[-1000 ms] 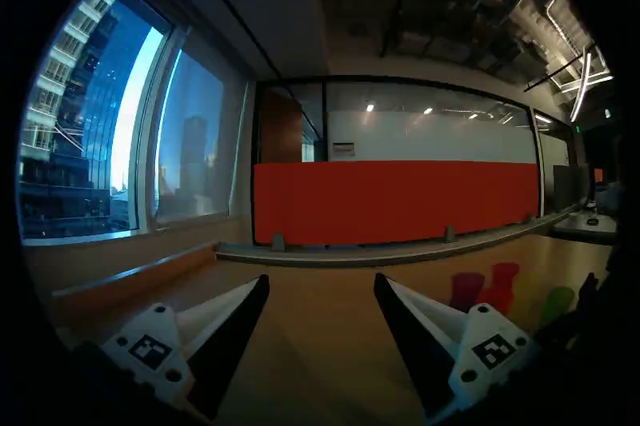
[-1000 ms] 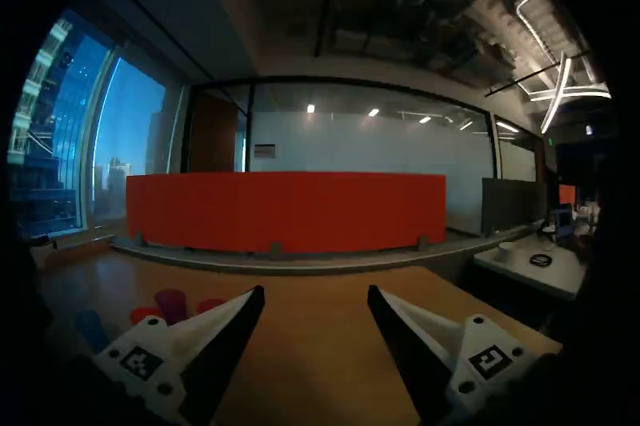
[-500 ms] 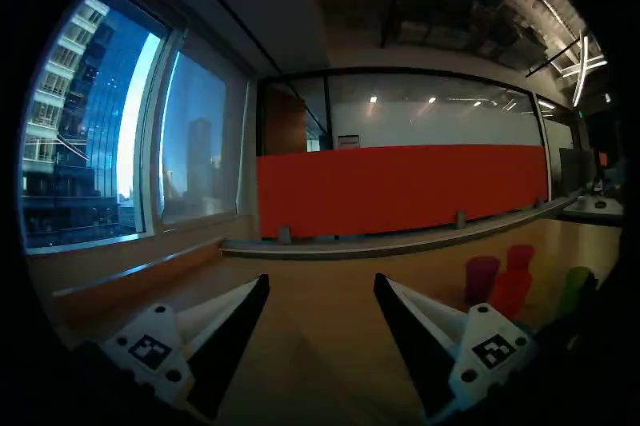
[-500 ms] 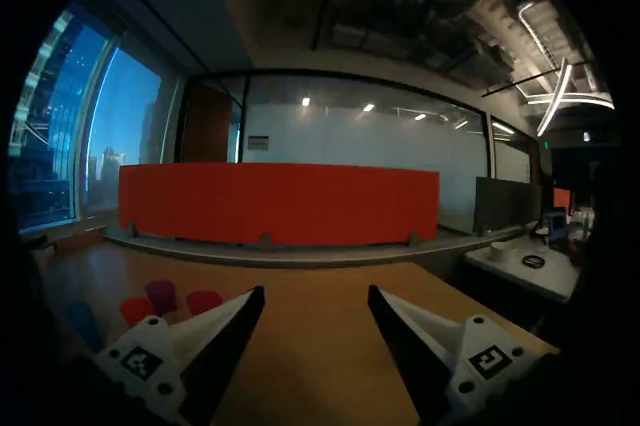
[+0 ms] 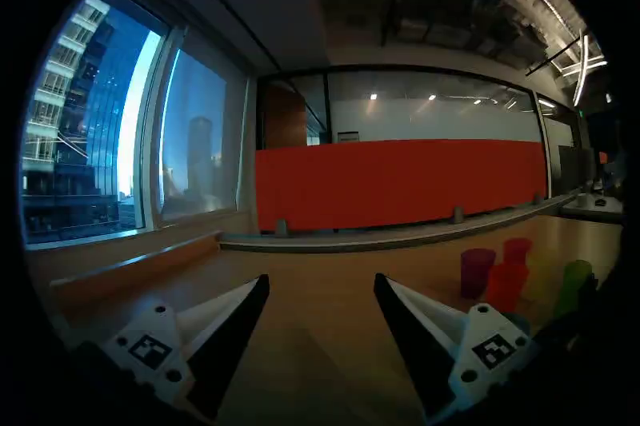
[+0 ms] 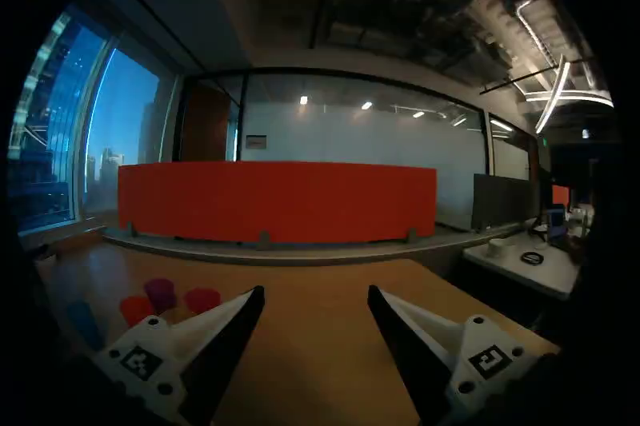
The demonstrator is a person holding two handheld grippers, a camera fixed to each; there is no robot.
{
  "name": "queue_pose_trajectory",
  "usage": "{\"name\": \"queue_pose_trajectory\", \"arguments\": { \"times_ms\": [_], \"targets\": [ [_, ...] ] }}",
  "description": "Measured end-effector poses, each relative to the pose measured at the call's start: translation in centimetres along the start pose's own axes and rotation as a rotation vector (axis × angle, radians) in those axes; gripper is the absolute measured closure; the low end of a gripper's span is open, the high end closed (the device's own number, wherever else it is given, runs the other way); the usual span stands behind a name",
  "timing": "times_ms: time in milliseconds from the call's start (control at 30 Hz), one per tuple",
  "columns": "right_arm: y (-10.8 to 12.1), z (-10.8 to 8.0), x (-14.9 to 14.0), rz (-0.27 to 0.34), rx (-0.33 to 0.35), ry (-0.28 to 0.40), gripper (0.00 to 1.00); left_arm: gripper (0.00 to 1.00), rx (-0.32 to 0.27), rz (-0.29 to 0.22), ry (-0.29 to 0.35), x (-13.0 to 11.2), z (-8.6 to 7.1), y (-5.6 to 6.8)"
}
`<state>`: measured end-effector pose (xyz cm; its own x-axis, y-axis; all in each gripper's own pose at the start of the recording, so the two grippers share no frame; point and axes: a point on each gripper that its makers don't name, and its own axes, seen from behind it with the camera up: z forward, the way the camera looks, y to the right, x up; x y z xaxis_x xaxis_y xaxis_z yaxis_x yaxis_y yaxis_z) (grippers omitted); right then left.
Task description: Pour water
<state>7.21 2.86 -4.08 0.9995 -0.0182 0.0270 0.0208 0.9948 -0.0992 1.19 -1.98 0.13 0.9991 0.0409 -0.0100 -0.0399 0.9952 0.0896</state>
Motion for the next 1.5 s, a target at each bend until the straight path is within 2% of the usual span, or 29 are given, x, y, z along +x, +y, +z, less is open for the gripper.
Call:
{"name": "queue_pose_trajectory", "arguments": {
  "times_ms": [300, 600, 1500],
  "targets": [
    [-0.1, 0.1, -0.1, 0.002, 0.005, -0.001, 0.0, 0.03, -0.019, -0.015, -0.006, -0.6, -0.2, 0.8],
    [-0.2, 0.0, 0.2, 0.003, 0.005, 0.0, 0.0, 0.03, -0.038, -0.044, -0.021, -1.0, -0.2, 1.1],
    [-0.1, 0.2, 0.4, 0.005, 0.015, 0.017, 0.0, 0.03, -0.055, -0.043, -0.037, -1.3, 0.0, 1.5]
  ]
}}
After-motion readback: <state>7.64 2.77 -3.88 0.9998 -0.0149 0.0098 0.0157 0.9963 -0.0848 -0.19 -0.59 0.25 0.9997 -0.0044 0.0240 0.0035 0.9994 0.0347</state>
